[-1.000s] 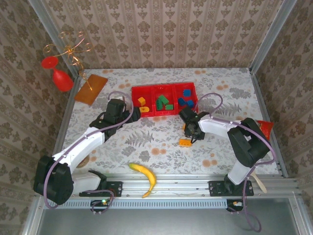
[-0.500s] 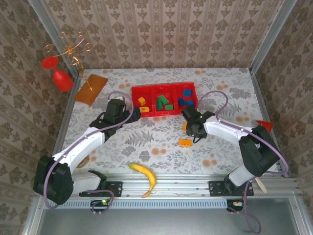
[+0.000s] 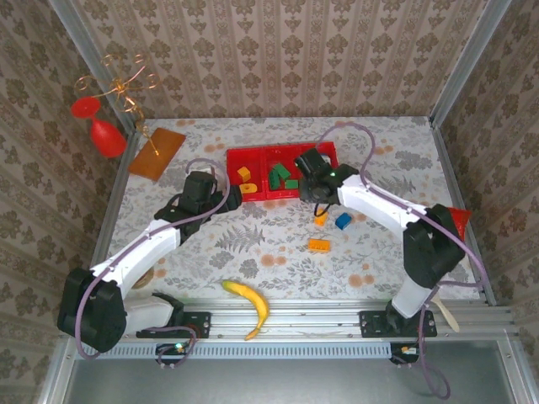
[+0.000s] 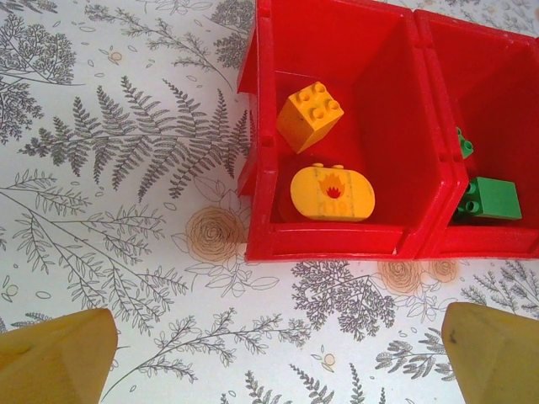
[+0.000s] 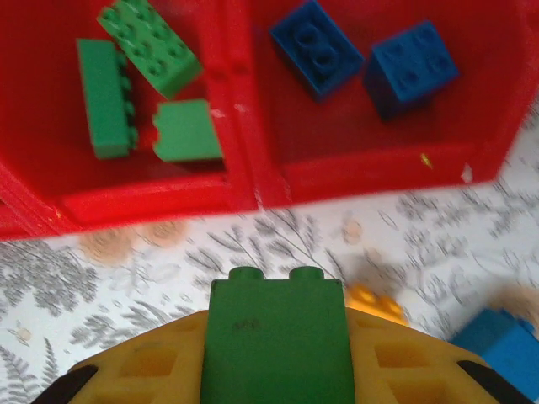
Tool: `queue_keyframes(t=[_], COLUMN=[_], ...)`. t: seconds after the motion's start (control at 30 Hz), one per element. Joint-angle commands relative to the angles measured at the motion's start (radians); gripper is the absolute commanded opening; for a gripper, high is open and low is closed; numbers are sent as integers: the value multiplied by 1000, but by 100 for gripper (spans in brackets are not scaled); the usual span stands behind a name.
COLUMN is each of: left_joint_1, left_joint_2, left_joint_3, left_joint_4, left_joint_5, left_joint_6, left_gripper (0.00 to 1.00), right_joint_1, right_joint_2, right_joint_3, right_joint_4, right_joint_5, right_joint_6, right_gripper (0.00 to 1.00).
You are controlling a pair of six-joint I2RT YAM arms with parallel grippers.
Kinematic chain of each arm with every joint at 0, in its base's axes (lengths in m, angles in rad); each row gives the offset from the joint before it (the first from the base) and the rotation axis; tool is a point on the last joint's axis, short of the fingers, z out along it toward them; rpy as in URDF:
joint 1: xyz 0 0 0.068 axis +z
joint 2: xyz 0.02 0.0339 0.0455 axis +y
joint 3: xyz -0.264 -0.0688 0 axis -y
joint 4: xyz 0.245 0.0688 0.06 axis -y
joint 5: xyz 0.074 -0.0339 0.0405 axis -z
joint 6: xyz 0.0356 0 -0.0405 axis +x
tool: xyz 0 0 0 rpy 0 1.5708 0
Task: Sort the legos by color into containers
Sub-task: Pick up the lego from the center of the table, then place the lego in the container.
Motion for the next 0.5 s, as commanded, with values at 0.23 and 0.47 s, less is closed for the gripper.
queue_keyframes(t=[0.23,0.47], left_joint_1=[14,16], left_joint_2=[-27,-33], left_joint_3=[-11,-9], left_joint_4=[2,-4], left_joint_5=[3,2], left_joint_6=[-15,-12], left_gripper=[100,100], right_joint_1=[4,-7], right_joint_2=[272,397], right_joint_3=[334,481], right_joint_4=[-65,-77], right_joint_5=[18,25], right_joint_6=[-160,-197], right_gripper=[22,23])
